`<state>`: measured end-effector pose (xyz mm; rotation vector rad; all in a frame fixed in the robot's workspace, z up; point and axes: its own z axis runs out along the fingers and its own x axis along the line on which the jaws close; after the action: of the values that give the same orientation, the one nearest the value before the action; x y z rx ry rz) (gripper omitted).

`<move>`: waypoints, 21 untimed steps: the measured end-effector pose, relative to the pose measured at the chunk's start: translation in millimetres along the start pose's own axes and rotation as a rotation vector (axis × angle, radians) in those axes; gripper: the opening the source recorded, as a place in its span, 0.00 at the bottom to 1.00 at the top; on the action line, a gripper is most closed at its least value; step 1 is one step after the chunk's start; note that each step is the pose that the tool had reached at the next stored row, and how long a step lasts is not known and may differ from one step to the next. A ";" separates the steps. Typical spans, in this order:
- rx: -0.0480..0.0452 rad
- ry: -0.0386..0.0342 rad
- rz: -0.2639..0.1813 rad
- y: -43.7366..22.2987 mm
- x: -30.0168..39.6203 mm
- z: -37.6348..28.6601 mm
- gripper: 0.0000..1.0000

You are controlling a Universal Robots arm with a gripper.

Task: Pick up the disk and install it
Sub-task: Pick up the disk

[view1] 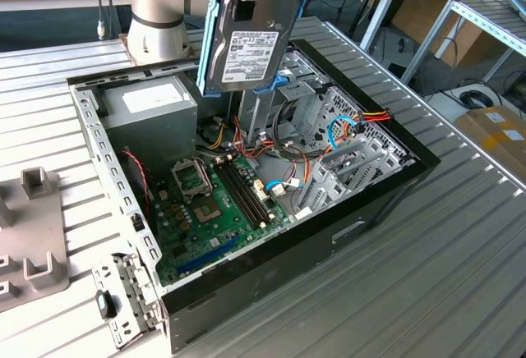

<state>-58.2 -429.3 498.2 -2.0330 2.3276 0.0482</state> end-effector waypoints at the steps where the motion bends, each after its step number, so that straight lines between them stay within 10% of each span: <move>1: 0.0000 0.0000 0.000 -0.1 0.6 0.0 0.37; 21: 0.0000 0.0000 0.000 -1.1 7.9 -0.4 0.37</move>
<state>-58.2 -437.4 498.2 -2.0330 2.3275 0.0482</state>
